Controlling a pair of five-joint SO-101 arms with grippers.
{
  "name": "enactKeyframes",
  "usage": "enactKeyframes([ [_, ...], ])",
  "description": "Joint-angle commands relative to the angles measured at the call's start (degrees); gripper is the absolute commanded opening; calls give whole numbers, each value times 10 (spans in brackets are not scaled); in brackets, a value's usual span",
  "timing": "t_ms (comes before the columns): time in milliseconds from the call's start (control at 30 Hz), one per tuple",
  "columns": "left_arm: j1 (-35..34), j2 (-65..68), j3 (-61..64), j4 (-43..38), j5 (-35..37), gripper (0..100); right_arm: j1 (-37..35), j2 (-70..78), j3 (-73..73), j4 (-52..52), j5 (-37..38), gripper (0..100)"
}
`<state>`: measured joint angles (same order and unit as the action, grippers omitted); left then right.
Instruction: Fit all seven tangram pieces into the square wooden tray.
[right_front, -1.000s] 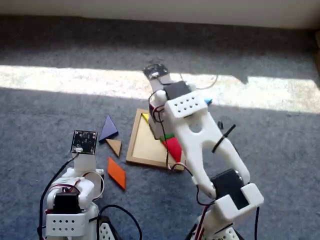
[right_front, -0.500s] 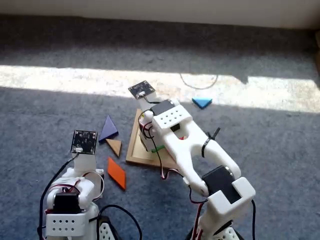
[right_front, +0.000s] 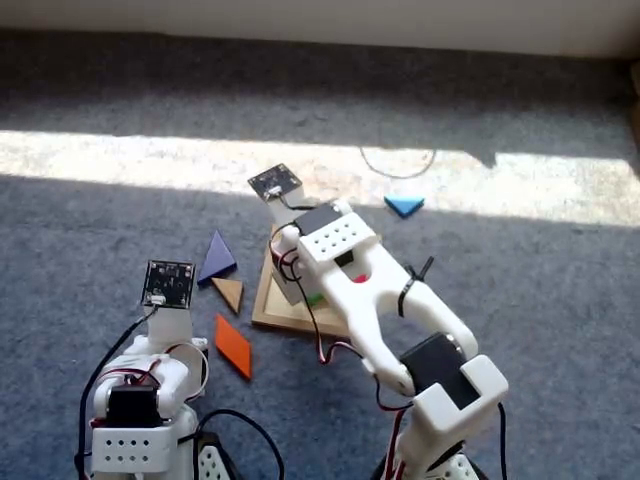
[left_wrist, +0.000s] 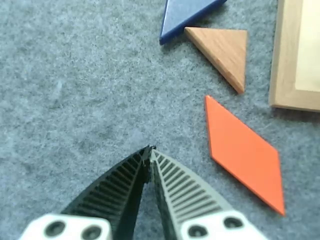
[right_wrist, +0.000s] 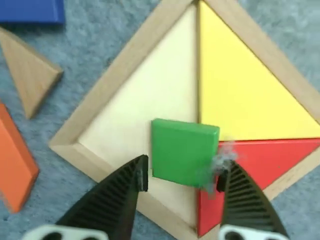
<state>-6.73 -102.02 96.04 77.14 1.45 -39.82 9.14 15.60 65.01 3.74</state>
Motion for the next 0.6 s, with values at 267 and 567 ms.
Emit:
enactKeyframes([
  [267,-7,-22,11,2,-4,6,-18,-15,0,0,-4,214],
  [567,-7,-22,11,2,-4,6,-22,-15,-1,5,-5,2],
])
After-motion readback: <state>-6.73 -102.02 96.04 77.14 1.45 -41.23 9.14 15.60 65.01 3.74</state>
